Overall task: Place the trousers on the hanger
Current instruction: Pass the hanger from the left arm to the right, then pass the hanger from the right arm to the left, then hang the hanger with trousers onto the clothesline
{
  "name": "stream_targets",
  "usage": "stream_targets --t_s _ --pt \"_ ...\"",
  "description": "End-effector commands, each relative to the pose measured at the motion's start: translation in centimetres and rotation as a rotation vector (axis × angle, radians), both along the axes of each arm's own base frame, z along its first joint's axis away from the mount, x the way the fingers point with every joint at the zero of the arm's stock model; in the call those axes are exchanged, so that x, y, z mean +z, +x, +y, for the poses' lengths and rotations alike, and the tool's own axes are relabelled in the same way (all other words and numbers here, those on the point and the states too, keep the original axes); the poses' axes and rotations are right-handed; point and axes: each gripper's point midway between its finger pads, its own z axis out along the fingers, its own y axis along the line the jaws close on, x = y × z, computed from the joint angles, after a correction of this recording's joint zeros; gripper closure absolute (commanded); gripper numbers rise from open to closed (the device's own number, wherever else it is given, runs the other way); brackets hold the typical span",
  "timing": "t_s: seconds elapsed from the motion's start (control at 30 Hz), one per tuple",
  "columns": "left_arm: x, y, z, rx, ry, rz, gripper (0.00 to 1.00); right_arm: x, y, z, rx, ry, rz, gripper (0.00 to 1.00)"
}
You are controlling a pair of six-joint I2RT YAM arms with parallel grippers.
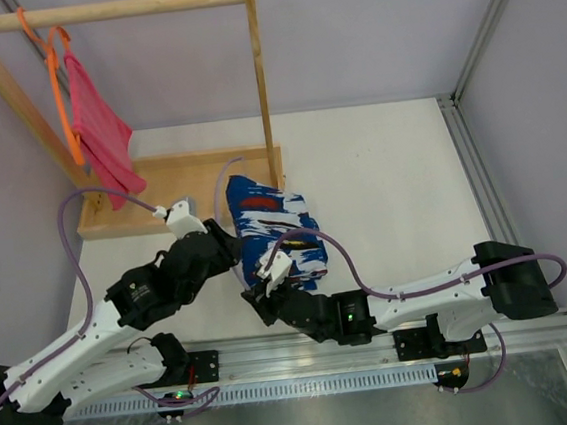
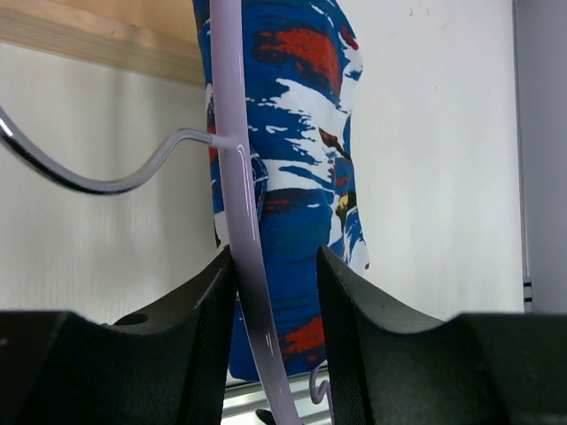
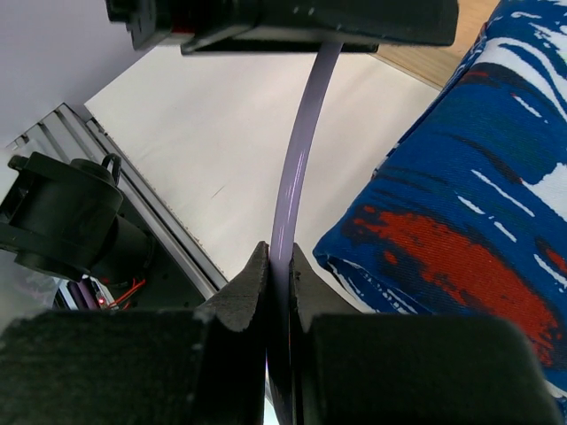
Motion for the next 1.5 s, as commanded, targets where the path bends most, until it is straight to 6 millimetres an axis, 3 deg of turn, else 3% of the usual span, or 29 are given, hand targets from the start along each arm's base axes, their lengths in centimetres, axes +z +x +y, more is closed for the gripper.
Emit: stream_targets --t_s 0.0,0.3,0.37,0.53,0.63,0.7,0.73,0.77,0.8,0.83,0.87,0.9,1.03,1.17,1.3,1.37,1.4,1.43,1.47 --pt "1.4 -0.3 -1.9 -0.049 -0.146 -0.041 0.59 6.8 0.5 0.6 -0.015 0.255 -0.033 0.96" --pt "2.1 0.4 -2.3 -0.042 -0.171 -0.088 0.59 7.8 1.7 -0.3 -0.060 0.341 -0.025 0.96" --pt "2.3 0.5 -3.0 -0.063 -0.180 -0.091 0.64 8.2 1.9 -0.4 -0.069 0.356 -0.029 0.96" --pt "1.8 1.0 -3.8 -0.061 -0.154 -0.070 1.00 8.7 2.2 -0.6 -0.086 0.375 -0.030 0.96" --pt "2.8 1.5 -3.4 -0.048 -0.113 -0.095 1.00 8.6 2.4 -0.9 -0.086 0.386 -0.013 0.96" --pt "3.5 1.8 -2.3 -0.018 -0.050 -0.106 1.00 9.0 2.1 -0.9 -0.057 0.391 -0.010 0.91" --pt "5.4 2.2 -2.3 -0.017 -0.036 -0.132 1.00 8.8 1.9 -1.1 -0.048 0.371 -0.006 0.85" --pt "6.0 2.5 -1.8 -0.007 -0.008 -0.141 1.00 8.9 1.7 -1.3 -0.047 0.379 0.019 0.73" --pt "6.4 2.6 -1.6 -0.003 0.016 -0.143 1.00 9.6 1.6 -1.8 -0.041 0.391 0.023 0.69" --pt "7.6 2.7 -1.2 -0.004 0.050 -0.145 1.00 9.1 1.4 -2.3 -0.038 0.358 0.037 0.64" --pt "8.0 2.7 -1.1 -0.006 0.068 -0.147 1.00 8.9 1.4 -2.8 -0.047 0.358 0.062 0.62" --pt "8.6 2.7 -1.0 -0.011 0.078 -0.153 1.00 10.0 1.2 -4.0 -0.047 0.390 0.072 0.62" --pt "10.3 2.6 -0.5 -0.024 0.119 -0.160 1.00 8.3 2.9 -7.7 -0.167 0.343 0.093 0.62" --pt "12.1 2.8 -0.2 -0.028 0.138 -0.192 1.00 4.9 5.9 -8.5 -0.234 0.285 0.158 0.61" --pt "13.5 3.0 0.1 -0.022 0.148 -0.231 1.00 1.4 6.2 -6.2 -0.194 0.233 0.207 0.61" --pt "14.1 3.3 0.8 0.010 0.154 -0.253 1.00 1.4 6.5 -4.4 -0.172 0.245 0.217 0.61" --pt "14.7 3.4 0.9 0.018 0.150 -0.272 1.00 -0.2 6.7 -3.5 -0.164 0.206 0.234 0.61" --pt "15.1 3.4 1.3 0.029 0.143 -0.285 1.00 -0.5 6.8 -2.9 -0.161 0.196 0.243 0.60" --pt "15.5 3.5 1.6 0.045 0.142 -0.296 1.00 0.1 6.9 -2.1 -0.152 0.206 0.241 0.61"
